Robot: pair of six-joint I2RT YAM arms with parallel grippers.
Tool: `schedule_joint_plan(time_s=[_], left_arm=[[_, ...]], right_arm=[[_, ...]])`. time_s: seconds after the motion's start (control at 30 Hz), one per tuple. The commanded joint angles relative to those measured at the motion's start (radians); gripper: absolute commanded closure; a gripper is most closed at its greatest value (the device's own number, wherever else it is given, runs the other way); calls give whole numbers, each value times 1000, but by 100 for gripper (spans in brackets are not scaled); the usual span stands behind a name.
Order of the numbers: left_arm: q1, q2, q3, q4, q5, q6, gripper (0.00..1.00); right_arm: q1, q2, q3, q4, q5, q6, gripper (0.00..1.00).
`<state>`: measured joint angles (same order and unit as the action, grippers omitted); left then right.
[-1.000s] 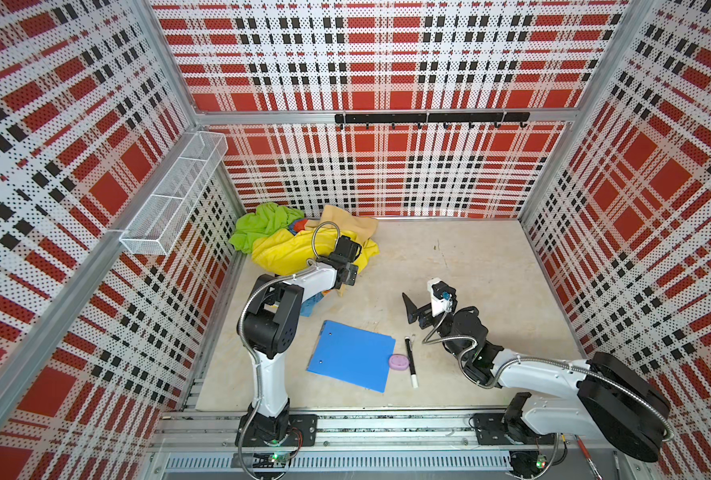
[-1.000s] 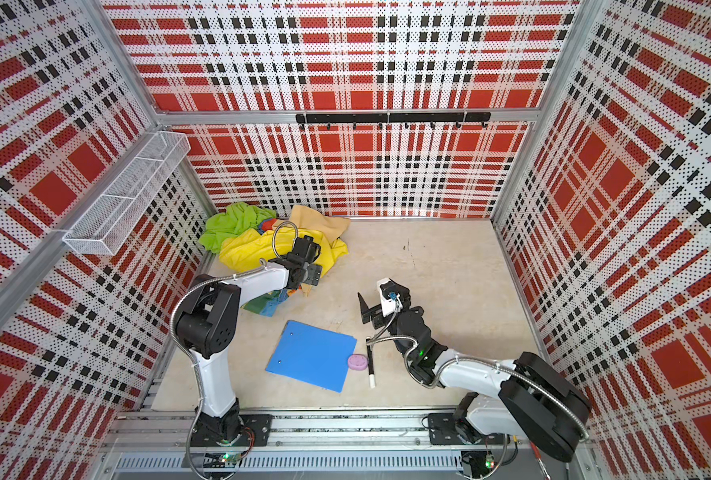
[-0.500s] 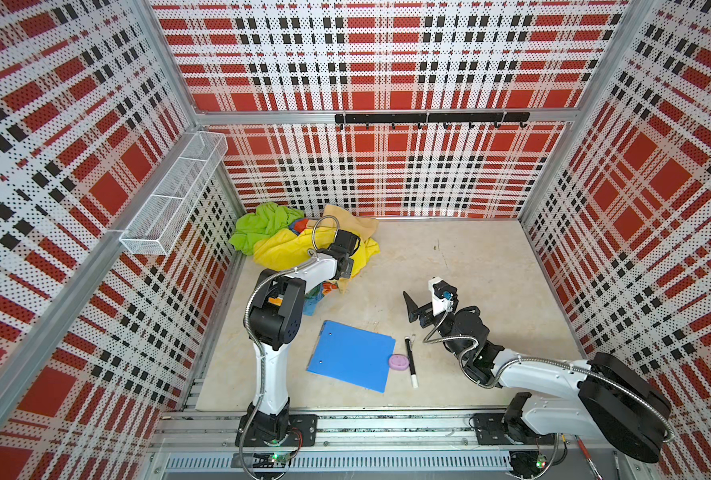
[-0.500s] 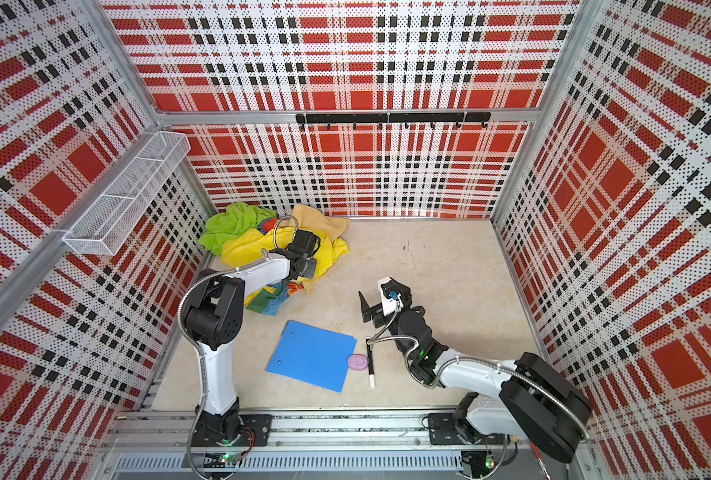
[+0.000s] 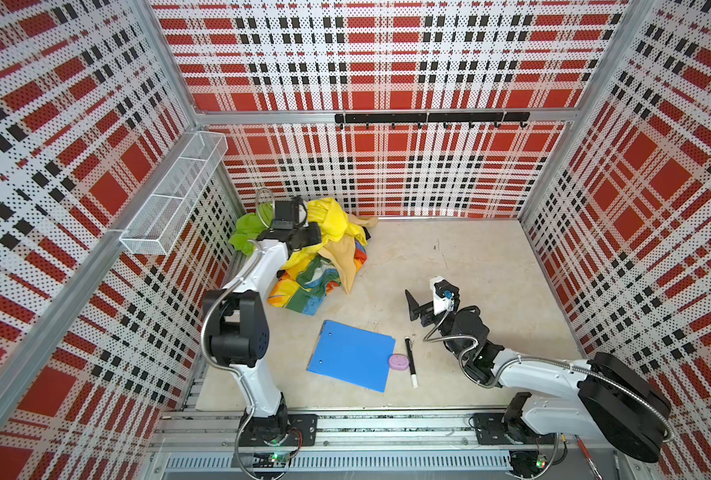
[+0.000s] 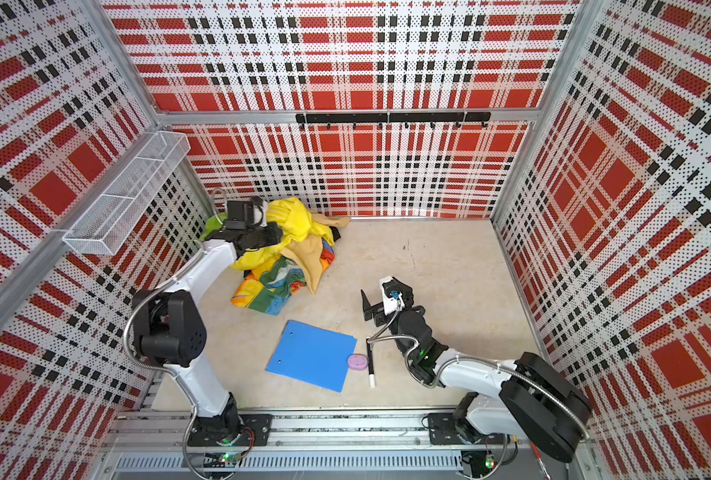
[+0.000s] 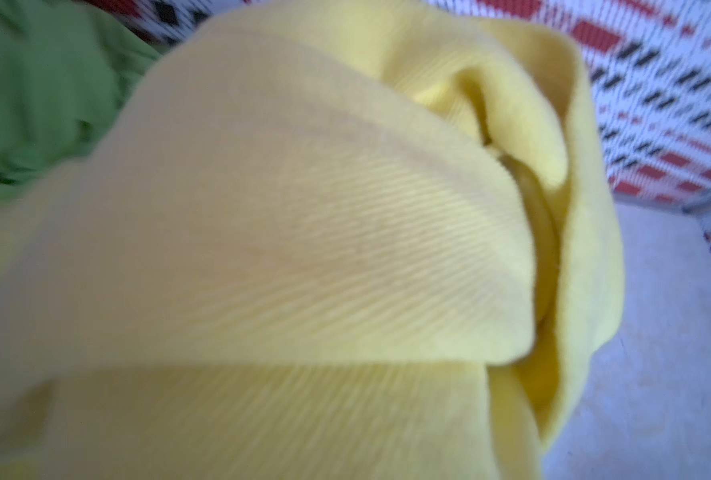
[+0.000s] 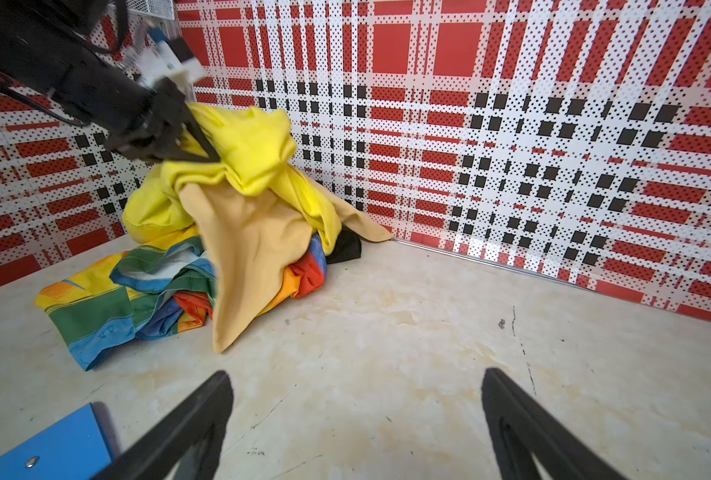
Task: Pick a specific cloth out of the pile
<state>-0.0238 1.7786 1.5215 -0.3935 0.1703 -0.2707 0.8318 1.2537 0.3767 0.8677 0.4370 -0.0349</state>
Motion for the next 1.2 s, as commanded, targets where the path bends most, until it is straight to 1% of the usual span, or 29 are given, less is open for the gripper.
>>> schedule_joint_plan(time_s=[0.0,0.07,0.1,0.13,0.17,0.2,0.23,0.37,0.4,0.43,0.53,0.57,0.6,0.73,0.8,0.9,1.0,1.07,1.13,1.17], left_arm=[[52,-81,-43,69,-78,-50,78],[76,-97,-84,84,-102,-59,61],[79,-98,-95,85,-116,-58,55],[76,-99,-105,87,-121,-53,43],[68,-100,-116,93,-119,-38,25],[52,-103,-123,99,-125,-23,14],[28,-105,-123,100,-144,-2,1],[-106,-119,-114,79,-314,106,1],[-142,-117,-108,66,-372,131,1],[-182,-112,-101,51,-453,159,1],[-348,-70,-84,30,-703,306,1],[-387,-48,-80,30,-760,339,1],[-415,-28,-74,25,-780,359,1],[-473,52,-47,11,-753,378,1],[-484,117,-2,-28,-738,371,1],[-481,212,74,-105,-720,338,1],[-480,273,108,-113,-673,335,1],[-478,325,144,-135,-670,339,1],[-457,375,188,-174,-658,312,1],[-437,395,203,-189,-629,286,1]], right_arm=[[3,-2,4,33,17,-11,0],[3,4,8,33,21,-8,0],[3,7,9,32,24,-8,0],[3,10,9,30,24,-9,0],[2,12,12,28,25,-10,0],[3,13,11,28,28,-10,0],[3,15,13,28,32,-9,0],[3,28,20,21,62,-15,0],[3,30,22,19,68,-16,0],[3,33,24,19,71,-19,0],[3,36,25,17,69,-19,0],[2,36,26,15,70,-18,0],[3,36,26,13,70,-16,0],[3,36,29,9,72,-17,0],[3,35,30,7,71,-17,0],[3,30,29,7,75,-17,0],[3,30,30,6,93,-17,0],[2,32,30,7,94,-18,0],[2,33,33,4,94,-19,0],[2,33,33,4,94,-19,0]])
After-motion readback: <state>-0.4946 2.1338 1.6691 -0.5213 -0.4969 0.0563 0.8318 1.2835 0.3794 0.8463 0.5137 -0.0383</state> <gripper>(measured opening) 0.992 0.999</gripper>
